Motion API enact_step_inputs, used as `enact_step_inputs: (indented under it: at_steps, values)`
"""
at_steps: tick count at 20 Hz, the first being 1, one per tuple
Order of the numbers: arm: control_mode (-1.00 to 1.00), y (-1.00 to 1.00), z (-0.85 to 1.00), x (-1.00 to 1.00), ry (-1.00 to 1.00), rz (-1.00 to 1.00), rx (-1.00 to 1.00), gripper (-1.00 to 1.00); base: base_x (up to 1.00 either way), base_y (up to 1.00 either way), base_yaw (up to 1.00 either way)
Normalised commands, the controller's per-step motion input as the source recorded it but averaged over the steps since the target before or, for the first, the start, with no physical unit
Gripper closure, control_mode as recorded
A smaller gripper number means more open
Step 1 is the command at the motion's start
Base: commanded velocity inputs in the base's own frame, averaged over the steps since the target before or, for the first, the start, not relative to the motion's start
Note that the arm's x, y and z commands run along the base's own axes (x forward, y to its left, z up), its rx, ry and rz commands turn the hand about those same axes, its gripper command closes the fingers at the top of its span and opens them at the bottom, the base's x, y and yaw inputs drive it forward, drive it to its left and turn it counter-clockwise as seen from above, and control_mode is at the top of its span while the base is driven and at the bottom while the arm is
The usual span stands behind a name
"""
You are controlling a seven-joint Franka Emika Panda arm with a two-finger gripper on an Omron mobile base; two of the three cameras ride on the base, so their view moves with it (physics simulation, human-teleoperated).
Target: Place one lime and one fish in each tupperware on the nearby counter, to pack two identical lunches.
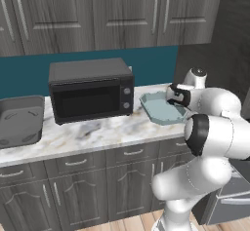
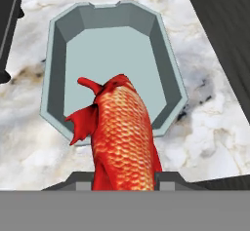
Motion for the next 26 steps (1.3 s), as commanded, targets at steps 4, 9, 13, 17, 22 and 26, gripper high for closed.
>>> enact_step_inputs:
  at_steps: [4,9,13,17,22,26]
  values:
    - [-1.0,-0.12,-0.31,0.48,0.0,0.05,0.0,1.0,0.0,0.0,0.0]
    - [-1.0,-0.1,-0.34,0.48,0.0,0.05,0.0,1.0,0.0,0.0,0.0]
    - [-1.0,-0.01,-0.28,0.47,0.0,0.04,0.0,1.0,0.0,0.0,0.0]
    - [-1.0,-0.08,-0.27,0.51,0.0,0.04,0.0,1.0,0.0,0.0,0.0]
    - [-1.0,-0.19,-0.31,0.47,0.0,0.04,0.0,1.0,0.0,0.0,0.0]
    - [-1.0,-0.12,-0.31,0.49,0.0,0.04,0.0,1.0,0.0,0.0,0.0]
